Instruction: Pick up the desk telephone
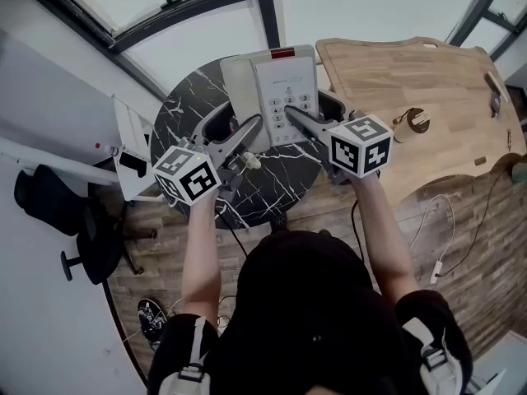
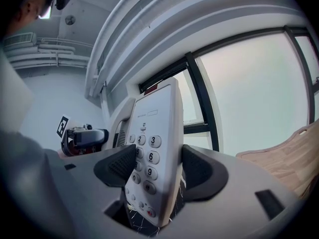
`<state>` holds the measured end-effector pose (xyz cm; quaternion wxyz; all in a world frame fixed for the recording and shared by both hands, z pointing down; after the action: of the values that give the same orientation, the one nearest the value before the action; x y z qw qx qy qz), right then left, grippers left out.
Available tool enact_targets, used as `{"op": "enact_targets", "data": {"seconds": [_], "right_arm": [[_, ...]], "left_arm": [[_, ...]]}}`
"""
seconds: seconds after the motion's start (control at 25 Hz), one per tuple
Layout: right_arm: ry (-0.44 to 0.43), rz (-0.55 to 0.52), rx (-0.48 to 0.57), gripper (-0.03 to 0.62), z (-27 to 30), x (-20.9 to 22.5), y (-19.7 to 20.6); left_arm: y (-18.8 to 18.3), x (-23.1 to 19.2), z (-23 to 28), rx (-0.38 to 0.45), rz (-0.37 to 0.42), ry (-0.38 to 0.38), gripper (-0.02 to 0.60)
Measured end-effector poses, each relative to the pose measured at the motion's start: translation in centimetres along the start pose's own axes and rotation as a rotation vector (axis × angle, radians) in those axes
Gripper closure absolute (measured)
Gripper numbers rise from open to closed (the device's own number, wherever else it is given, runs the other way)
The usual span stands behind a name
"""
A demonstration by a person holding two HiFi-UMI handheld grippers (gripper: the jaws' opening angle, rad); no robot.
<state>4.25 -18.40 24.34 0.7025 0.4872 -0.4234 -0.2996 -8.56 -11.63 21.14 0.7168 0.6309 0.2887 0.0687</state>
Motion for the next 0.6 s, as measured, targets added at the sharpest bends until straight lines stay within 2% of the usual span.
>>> {"op": "enact_targets", "data": {"seconds": [0.6], "right_arm": [[0.012, -0.007, -0.008, 0.284, 0.92, 0.17, -0.38]], "left_arm": [[-0.45, -0.97, 0.26, -0.006, 0.003, 0.004, 0.265]]}}
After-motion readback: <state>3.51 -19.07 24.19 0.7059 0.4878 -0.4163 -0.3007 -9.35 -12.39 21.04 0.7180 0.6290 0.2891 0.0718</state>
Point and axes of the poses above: the fingertips, and each gripper's own axes: z forward along the fingers, x to its right, y out of its underside, the point moved 3 cm from there along -z, backward along the fingers, and after that the axes turned 2 degrees about x, right-handed, at the moved point
